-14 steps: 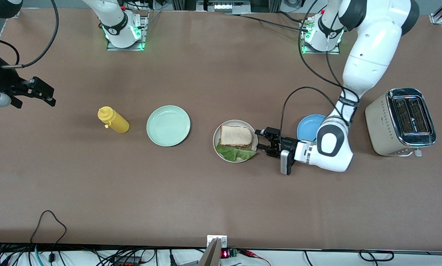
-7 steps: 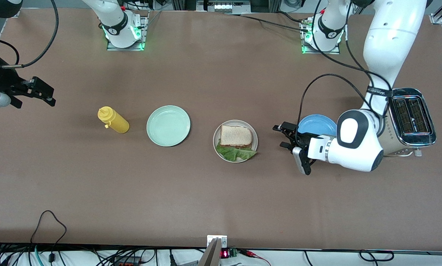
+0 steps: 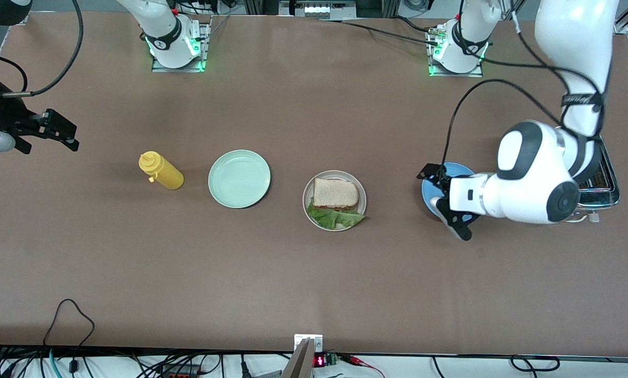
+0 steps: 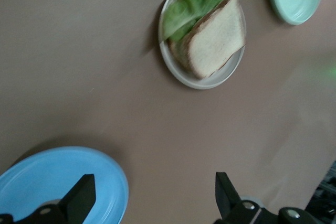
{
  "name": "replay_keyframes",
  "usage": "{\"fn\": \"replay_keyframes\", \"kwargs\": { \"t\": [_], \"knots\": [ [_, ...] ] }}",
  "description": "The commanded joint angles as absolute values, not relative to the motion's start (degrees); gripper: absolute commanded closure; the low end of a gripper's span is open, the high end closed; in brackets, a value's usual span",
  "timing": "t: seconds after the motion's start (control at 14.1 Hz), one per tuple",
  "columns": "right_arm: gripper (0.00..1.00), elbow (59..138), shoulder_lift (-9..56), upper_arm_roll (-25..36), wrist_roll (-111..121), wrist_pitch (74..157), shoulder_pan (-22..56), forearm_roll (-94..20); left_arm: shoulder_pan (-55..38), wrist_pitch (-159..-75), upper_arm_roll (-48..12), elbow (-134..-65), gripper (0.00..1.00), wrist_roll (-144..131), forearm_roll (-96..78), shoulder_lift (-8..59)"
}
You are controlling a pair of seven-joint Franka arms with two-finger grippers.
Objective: Make sandwich in beige plate with both arms
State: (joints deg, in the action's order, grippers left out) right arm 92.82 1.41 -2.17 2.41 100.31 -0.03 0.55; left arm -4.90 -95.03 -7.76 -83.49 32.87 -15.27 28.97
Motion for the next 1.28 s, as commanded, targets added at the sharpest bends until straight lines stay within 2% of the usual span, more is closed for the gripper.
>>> {"fn": "replay_keyframes", "kwargs": {
  "t": [0.0, 0.28, 0.5, 0.71, 0.78, 1.06, 1.21],
  "knots": [
    [0.0, 92.46, 0.97, -2.11, 2.29, 100.02, 0.18, 0.97, -5.36, -88.36, -7.91, -78.51, 0.0, 29.8, -5.65, 27.33],
    [0.0, 92.46, 0.97, -2.11, 2.2, 100.02, 0.18, 0.88, -5.01, -79.83, -7.39, -70.41, 0.0, 29.53, 2.11, 26.02],
    [0.0, 92.46, 0.97, -2.11, 2.2, 100.02, 0.18, 0.88, -3.96, -67.89, -6.25, -63.22, 0.0, 28.92, 2.46, 26.02],
    [0.0, 92.46, 0.97, -2.11, 2.29, 100.02, 0.18, 0.88, -3.61, -67.32, -3.69, -62.57, 0.0, 24.64, 2.2, 24.0],
    [0.0, 92.46, 0.97, -2.11, 2.2, 100.02, 0.18, 0.88, -3.26, -69.33, -3.43, -65.97, 0.0, 20.96, 1.94, 21.91],
    [0.0, 92.37, 0.97, -2.02, 2.29, 99.93, 0.18, -0.09, -0.63, -90.21, -2.99, -85.39, 0.0, 6.37, 1.58, 8.9],
    [0.0, 92.37, 0.97, -2.02, 2.29, 99.93, 0.09, -0.17, 0.44, -97.18, -2.9, -91.73, 0.0, 3.96, -0.25, 4.5]
  ]
}}
